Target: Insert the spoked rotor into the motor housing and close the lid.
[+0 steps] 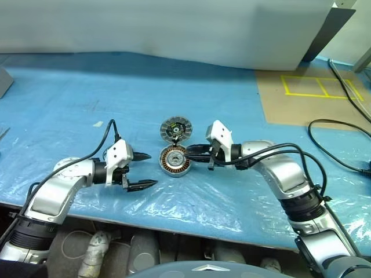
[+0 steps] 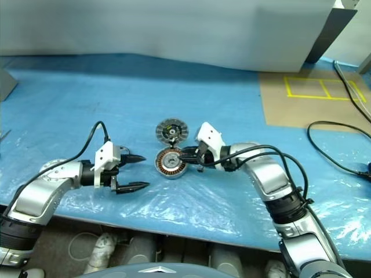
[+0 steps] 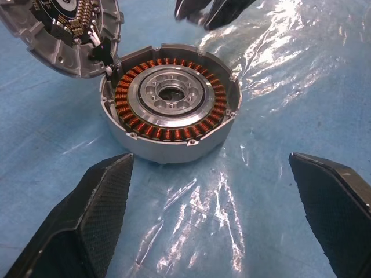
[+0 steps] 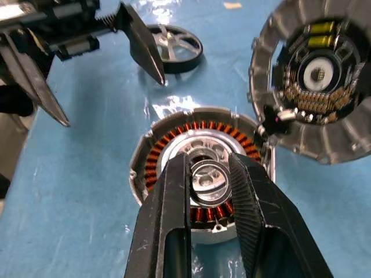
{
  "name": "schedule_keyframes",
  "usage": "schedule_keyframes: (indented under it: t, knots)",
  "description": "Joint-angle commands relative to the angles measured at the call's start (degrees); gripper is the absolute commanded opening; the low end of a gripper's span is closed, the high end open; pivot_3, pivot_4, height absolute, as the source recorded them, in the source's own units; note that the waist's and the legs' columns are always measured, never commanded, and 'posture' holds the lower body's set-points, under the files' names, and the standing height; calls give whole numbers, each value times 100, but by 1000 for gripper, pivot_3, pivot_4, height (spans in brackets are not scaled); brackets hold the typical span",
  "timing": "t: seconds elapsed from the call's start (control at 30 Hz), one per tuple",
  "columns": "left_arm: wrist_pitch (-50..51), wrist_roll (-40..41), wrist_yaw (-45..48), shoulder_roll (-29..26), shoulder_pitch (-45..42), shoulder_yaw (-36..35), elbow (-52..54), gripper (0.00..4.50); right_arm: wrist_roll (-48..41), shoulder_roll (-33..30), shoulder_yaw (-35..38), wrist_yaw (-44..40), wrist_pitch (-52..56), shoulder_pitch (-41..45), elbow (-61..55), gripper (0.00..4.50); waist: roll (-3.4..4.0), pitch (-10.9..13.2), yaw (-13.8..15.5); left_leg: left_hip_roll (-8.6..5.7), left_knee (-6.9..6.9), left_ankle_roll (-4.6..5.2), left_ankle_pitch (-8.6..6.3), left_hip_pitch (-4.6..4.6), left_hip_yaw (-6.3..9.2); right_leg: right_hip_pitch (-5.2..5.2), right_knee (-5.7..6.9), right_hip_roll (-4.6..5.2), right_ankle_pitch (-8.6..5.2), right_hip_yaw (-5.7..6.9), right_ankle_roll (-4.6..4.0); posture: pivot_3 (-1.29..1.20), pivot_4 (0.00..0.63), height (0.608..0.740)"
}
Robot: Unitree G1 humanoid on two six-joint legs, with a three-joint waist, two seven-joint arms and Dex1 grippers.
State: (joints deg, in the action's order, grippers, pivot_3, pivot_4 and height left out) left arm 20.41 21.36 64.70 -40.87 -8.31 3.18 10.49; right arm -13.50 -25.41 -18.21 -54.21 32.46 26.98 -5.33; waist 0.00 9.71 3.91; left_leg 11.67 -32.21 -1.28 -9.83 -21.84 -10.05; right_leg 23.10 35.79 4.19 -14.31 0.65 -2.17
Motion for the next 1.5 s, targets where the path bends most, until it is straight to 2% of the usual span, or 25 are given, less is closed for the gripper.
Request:
schedule_keyframes:
  t: [0.03,0.67,1.23,1.5]
  knots:
    - [-56,60,-32,4,40,-24,221,4500,274,213,-252,-42,-687,176,456,577,0,0,-8,0,0,0,0,0,0,0,0,0,0,0,0,0,150,740]
    - [-70,56,-186,51,166,-14,339,4500,727,605,-513,-269,-1257,580,1170,577,0,0,-6,0,-4,0,0,-6,1,0,-1,0,1,3,-1,0,150,740]
    - [-158,1,-122,22,178,7,214,4500,955,729,-617,-393,-1263,747,1299,577,0,0,-10,1,-4,0,0,-6,1,0,-1,-1,1,3,-1,0,150,740]
    - [-170,-19,-151,19,250,19,275,4500,936,561,-481,-493,-1189,684,1206,577,0,0,-7,1,-5,0,0,-6,2,0,0,-1,1,3,-1,0,150,740]
